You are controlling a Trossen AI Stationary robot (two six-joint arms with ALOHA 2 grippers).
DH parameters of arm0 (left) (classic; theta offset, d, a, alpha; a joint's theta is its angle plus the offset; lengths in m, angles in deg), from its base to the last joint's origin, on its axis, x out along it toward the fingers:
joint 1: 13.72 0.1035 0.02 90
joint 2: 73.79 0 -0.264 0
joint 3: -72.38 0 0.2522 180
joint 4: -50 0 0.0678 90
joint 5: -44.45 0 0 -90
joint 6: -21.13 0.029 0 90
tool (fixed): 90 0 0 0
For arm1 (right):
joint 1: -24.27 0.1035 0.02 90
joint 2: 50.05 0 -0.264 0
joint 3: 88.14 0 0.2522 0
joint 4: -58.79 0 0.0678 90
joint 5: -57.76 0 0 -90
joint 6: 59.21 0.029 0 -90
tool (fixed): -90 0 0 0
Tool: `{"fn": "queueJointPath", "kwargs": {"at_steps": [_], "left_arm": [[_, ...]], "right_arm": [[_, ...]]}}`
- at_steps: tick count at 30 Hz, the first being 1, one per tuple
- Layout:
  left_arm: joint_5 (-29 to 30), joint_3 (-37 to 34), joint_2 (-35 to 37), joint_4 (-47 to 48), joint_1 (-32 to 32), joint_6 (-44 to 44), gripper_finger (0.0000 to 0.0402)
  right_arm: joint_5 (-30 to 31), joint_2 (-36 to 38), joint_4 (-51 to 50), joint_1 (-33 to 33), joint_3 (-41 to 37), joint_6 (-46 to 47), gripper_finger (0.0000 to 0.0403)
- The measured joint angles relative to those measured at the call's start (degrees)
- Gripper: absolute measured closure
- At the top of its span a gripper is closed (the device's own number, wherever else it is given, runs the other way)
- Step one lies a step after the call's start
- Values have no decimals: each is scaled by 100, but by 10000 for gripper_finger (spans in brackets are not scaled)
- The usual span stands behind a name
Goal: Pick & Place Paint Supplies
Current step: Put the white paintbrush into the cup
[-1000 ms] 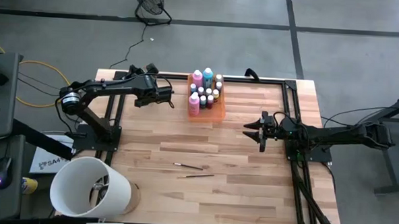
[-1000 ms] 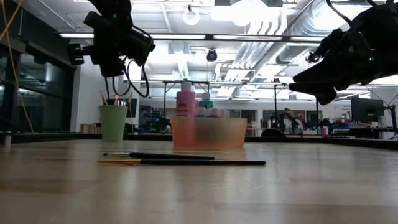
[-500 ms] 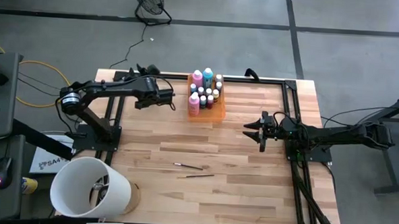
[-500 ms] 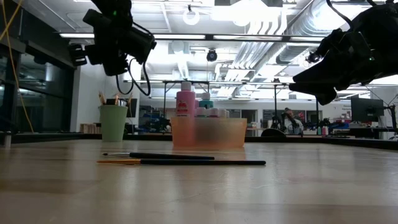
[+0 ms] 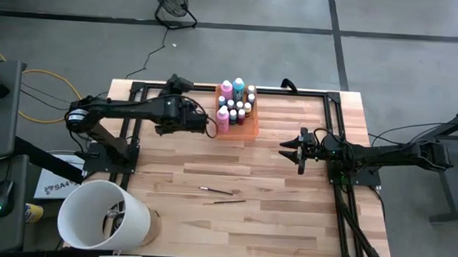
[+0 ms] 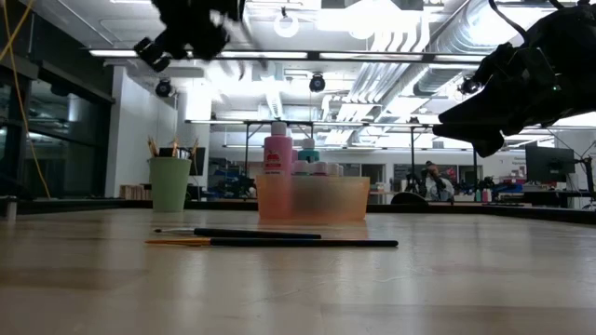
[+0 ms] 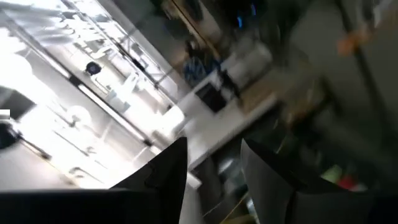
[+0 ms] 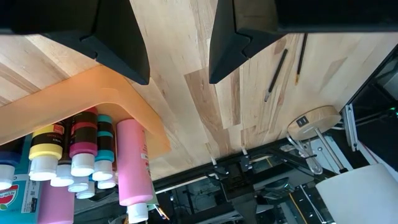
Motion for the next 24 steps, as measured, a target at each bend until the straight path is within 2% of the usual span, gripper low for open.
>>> {"fn": "queueJointPath", "kwargs": {"at_steps": [2,6,12,15,17,20,24], "left_arm": [[-327,252,19,-3,-299,-481,254],[-1570,741,7,110,-861,-1661,254],[-3984,995,12,294,-1600,-3246,254],[-5356,868,11,235,-1900,-3699,254],[-6060,719,8,-16,-2093,-3918,254],[-6661,378,6,-684,-2393,-4074,254],[-6868,-120,3,-1476,-2775,-4175,254]], "right_arm": [[0,0,0,-1,-1,0,243],[2,-1,0,0,-2,0,243],[0,-2,0,-2,-1,-1,243],[1,0,0,-1,-2,0,243],[0,0,0,0,0,0,243],[0,0,0,-1,-1,0,243],[1,0,0,-1,-1,-2,243]]}}
